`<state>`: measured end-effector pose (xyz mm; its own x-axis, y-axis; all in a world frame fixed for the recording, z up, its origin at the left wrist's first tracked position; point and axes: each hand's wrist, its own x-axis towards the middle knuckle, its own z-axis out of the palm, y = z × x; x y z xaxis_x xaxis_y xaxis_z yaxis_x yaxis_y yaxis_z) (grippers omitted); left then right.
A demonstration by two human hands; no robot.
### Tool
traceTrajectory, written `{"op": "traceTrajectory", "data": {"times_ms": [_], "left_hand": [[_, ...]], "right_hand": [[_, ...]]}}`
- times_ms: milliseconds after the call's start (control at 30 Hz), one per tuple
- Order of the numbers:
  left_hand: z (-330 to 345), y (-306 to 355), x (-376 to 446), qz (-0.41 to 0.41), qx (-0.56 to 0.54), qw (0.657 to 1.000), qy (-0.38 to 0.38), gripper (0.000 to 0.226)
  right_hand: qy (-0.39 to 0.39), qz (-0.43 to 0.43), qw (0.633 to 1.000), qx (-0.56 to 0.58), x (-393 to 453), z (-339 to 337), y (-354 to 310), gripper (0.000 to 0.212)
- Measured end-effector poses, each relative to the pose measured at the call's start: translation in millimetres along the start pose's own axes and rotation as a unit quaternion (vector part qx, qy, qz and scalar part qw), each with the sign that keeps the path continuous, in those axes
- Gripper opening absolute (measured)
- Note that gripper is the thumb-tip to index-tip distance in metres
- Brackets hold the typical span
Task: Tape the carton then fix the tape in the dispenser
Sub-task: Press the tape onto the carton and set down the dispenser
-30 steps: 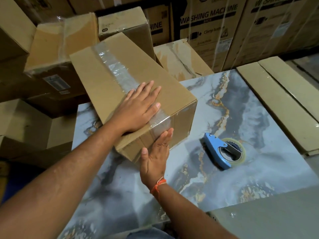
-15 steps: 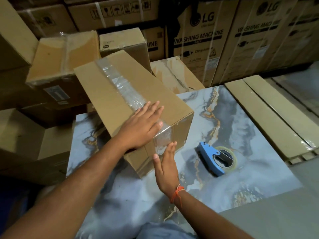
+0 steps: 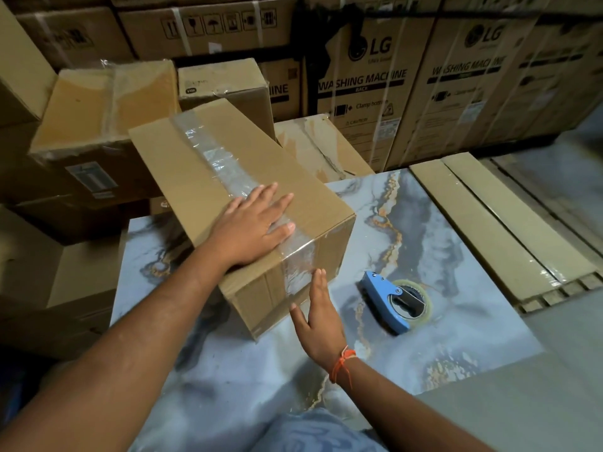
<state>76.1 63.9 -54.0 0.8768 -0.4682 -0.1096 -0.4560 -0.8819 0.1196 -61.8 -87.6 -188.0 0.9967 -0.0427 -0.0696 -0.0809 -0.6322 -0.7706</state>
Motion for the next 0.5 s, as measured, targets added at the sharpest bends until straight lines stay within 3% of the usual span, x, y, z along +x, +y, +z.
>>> {"op": "traceTrajectory", "data": {"times_ms": [167,300,400,500], "left_hand": [[-2.2,33.9,-4.6,-0.069,-0.046,0.996,-0.042,0.072],[4.2,82.2,-30.0,-0.029,0.005,0.997,-0.066,0.093],[17.4,104.1,-42.7,0.006,0.007,1.000,-0.001,0.088],[37.8,120.5,-47.3,0.068,-0.094,0.984,0.135,0.065]], "right_hand": [[-0.019,0.012,1.000,0.012,0.3,-38.7,14.3,0.069],[0.004,0.004,1.000,-0.027,0.6,-74.4,38.6,0.050],[0.035,-0.004,0.994,-0.106,1.9,-100.9,65.6,0.040],[0.014,-0.028,0.976,-0.217,4.8,-122.3,99.2,0.036]]}}
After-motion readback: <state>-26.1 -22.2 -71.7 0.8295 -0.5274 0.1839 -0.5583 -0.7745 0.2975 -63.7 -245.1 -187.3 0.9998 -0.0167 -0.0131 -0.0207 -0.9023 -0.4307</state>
